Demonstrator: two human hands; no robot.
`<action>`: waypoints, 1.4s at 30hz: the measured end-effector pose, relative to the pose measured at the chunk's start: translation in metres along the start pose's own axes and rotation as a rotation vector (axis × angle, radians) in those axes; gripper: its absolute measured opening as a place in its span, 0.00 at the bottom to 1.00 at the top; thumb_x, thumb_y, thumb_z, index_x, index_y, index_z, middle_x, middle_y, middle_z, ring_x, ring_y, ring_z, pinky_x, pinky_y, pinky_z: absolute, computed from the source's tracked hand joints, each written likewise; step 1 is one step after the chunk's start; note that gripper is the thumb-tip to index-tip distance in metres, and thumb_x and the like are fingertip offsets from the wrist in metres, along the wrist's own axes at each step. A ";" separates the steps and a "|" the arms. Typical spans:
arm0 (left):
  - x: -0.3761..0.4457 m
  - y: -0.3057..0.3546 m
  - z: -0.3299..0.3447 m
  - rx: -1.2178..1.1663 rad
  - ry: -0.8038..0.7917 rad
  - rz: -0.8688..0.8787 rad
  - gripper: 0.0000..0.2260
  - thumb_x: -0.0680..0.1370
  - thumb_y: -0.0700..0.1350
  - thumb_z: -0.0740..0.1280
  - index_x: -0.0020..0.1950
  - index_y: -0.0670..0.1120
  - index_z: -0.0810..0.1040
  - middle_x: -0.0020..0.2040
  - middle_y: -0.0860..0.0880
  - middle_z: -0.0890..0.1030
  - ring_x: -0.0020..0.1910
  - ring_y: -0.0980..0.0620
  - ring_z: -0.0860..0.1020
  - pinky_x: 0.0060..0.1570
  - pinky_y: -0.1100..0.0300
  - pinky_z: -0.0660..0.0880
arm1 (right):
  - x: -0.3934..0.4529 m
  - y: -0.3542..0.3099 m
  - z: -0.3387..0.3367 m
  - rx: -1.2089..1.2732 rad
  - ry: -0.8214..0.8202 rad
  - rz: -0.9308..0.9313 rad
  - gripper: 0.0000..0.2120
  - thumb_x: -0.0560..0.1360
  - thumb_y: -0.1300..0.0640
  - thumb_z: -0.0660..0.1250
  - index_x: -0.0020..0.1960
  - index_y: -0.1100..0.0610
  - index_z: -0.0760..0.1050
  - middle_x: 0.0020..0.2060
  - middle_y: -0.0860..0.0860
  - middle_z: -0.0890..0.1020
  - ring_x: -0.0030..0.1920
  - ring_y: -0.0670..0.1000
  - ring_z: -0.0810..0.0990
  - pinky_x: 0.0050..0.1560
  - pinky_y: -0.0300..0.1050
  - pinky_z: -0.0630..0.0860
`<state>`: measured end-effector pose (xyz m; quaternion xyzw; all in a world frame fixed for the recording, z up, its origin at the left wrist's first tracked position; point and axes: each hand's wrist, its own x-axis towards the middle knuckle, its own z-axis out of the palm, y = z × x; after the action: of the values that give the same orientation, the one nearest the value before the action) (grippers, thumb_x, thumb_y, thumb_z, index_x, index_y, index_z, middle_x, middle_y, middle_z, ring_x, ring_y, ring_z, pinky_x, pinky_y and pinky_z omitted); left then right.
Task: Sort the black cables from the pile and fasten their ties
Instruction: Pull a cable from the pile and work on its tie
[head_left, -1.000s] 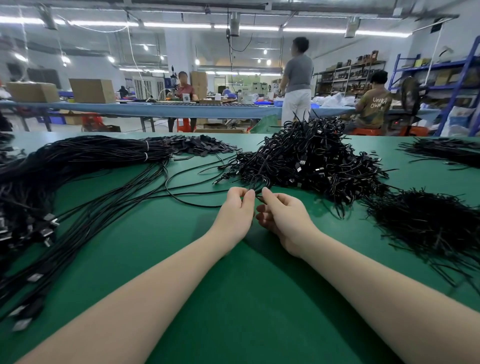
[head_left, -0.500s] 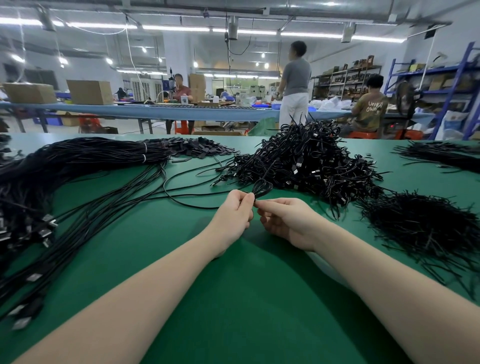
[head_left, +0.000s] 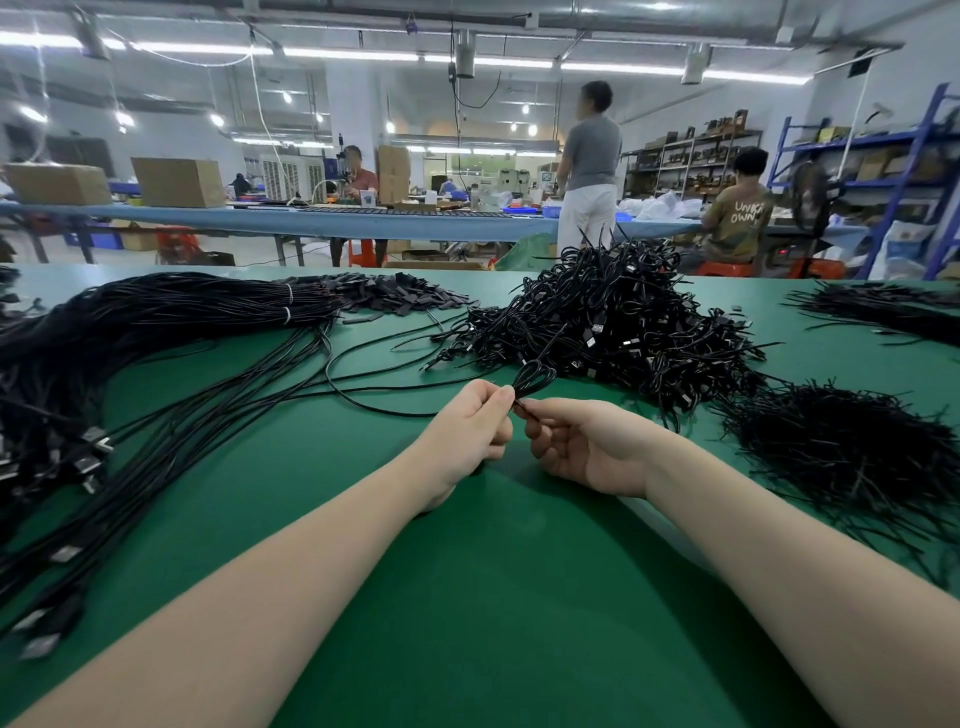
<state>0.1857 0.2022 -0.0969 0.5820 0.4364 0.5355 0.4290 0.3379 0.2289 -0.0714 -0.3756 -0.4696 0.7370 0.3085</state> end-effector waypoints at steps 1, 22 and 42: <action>0.000 0.000 0.000 -0.007 -0.002 -0.003 0.09 0.84 0.46 0.54 0.45 0.46 0.66 0.23 0.59 0.66 0.22 0.61 0.62 0.24 0.71 0.62 | 0.001 0.000 0.000 0.006 0.002 0.003 0.04 0.65 0.57 0.71 0.37 0.58 0.82 0.30 0.49 0.78 0.29 0.45 0.73 0.28 0.33 0.72; 0.004 -0.008 -0.002 0.055 0.113 0.020 0.06 0.83 0.48 0.57 0.48 0.48 0.68 0.24 0.59 0.69 0.26 0.61 0.65 0.28 0.69 0.66 | 0.006 0.010 0.012 -0.241 0.254 -0.360 0.03 0.72 0.61 0.73 0.39 0.58 0.80 0.32 0.51 0.79 0.29 0.45 0.74 0.35 0.37 0.74; -0.001 0.006 0.001 -0.008 0.094 -0.126 0.19 0.80 0.53 0.59 0.36 0.43 0.77 0.30 0.44 0.82 0.27 0.46 0.79 0.28 0.63 0.73 | -0.001 0.015 0.011 -1.223 0.608 -1.108 0.05 0.70 0.66 0.70 0.36 0.61 0.76 0.34 0.51 0.76 0.36 0.52 0.73 0.38 0.49 0.73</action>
<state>0.1866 0.1995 -0.0916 0.5261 0.4897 0.5357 0.4432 0.3275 0.2172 -0.0817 -0.3732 -0.7946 -0.0314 0.4780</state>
